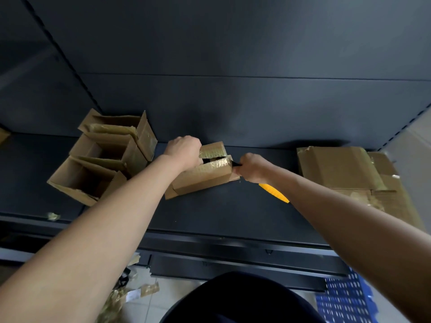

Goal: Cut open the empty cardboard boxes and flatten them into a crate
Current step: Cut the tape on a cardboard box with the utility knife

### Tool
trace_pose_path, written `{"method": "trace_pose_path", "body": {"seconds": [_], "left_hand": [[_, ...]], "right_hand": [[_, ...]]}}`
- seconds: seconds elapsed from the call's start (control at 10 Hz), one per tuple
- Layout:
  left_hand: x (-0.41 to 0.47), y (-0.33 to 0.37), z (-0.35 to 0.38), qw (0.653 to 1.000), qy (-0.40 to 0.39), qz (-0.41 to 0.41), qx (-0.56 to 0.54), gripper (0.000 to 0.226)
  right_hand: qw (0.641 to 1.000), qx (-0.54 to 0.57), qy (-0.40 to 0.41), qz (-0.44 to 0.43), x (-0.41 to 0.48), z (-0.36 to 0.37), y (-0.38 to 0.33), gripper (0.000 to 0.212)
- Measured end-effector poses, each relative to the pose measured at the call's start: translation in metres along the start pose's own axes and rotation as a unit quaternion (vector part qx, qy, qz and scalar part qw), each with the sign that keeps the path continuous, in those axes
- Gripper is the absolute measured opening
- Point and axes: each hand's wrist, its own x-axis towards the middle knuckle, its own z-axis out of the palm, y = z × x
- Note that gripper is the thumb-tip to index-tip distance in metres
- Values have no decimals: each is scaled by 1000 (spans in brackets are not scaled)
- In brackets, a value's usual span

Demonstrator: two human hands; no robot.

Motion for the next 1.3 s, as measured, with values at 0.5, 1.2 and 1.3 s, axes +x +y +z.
{"method": "trace_pose_path", "body": {"seconds": [0.5,1.2,1.3], "left_hand": [[-7,13,15,999,-6,10,33,16],[-15,-25,8,947,-3,-143,-288,30],[-21,-29,8,932,-56,-215,-285,43]], "right_hand": [[990,132,27,42,24,2,-1,28],[988,29,92,123,46,49,53,32],[987,0,101,123,47,47,52,39]]}}
